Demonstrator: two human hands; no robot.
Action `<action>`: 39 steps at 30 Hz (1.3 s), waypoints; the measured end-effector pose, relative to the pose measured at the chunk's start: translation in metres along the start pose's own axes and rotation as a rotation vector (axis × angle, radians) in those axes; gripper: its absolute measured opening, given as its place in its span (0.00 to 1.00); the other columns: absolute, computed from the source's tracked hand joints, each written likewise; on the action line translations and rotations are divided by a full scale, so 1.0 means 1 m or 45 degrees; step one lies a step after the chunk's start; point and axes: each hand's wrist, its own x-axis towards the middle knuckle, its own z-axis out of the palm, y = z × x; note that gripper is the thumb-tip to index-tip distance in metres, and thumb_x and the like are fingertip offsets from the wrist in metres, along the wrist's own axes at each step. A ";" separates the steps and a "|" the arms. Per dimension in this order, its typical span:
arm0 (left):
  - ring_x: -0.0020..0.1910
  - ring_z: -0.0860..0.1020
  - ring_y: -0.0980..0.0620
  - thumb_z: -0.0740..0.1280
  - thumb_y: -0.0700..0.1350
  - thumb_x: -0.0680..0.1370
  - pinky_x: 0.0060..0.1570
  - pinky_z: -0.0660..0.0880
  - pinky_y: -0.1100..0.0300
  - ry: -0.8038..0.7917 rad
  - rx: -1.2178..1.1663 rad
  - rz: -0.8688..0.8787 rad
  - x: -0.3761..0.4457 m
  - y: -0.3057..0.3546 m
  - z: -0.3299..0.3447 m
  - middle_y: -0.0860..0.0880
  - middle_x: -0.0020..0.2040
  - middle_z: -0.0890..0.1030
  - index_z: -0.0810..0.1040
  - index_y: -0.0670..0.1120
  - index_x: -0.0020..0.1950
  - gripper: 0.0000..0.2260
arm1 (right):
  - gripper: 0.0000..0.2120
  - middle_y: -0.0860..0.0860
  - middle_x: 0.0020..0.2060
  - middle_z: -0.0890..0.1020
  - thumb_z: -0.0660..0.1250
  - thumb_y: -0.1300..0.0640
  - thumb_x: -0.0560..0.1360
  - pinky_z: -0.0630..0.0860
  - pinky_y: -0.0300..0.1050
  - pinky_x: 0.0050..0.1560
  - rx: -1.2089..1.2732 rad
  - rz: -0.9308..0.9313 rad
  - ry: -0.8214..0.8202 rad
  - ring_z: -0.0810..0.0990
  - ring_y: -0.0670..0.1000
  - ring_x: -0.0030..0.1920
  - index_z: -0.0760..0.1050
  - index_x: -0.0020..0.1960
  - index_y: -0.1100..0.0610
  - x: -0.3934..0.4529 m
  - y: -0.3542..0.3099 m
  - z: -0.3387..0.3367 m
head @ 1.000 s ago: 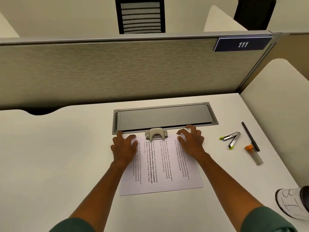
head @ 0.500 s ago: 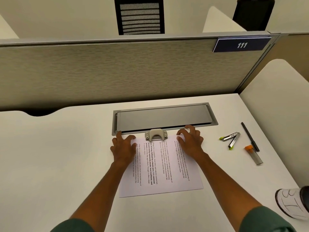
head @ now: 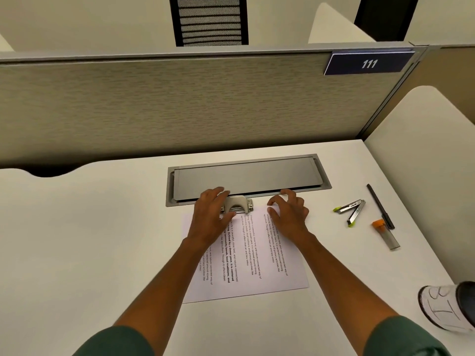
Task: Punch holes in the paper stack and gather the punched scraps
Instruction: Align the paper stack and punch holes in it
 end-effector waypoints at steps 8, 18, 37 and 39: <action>0.70 0.70 0.43 0.70 0.47 0.78 0.70 0.66 0.47 -0.012 0.058 0.089 0.005 0.005 0.003 0.46 0.71 0.75 0.73 0.47 0.72 0.22 | 0.07 0.50 0.71 0.66 0.66 0.49 0.76 0.63 0.54 0.65 0.020 0.000 0.001 0.65 0.55 0.67 0.77 0.54 0.46 -0.002 -0.002 -0.002; 0.62 0.76 0.44 0.66 0.48 0.80 0.59 0.72 0.52 0.019 0.051 -0.025 0.009 0.005 0.008 0.44 0.63 0.81 0.74 0.47 0.70 0.18 | 0.07 0.50 0.71 0.65 0.67 0.49 0.76 0.63 0.55 0.65 0.024 -0.006 0.002 0.65 0.55 0.67 0.77 0.54 0.45 -0.001 -0.001 -0.001; 0.50 0.80 0.46 0.68 0.50 0.79 0.53 0.78 0.47 0.069 0.029 -0.084 0.016 0.009 0.006 0.45 0.52 0.85 0.81 0.46 0.57 0.11 | 0.05 0.49 0.70 0.68 0.67 0.50 0.76 0.62 0.54 0.65 0.059 -0.023 0.032 0.65 0.55 0.68 0.78 0.51 0.47 -0.009 0.000 0.000; 0.50 0.80 0.46 0.68 0.51 0.79 0.53 0.78 0.48 0.068 0.022 -0.089 0.015 0.009 0.006 0.45 0.52 0.85 0.81 0.46 0.57 0.11 | 0.05 0.49 0.68 0.69 0.67 0.50 0.76 0.61 0.54 0.65 0.060 -0.013 0.023 0.65 0.54 0.67 0.79 0.50 0.48 -0.009 0.001 -0.001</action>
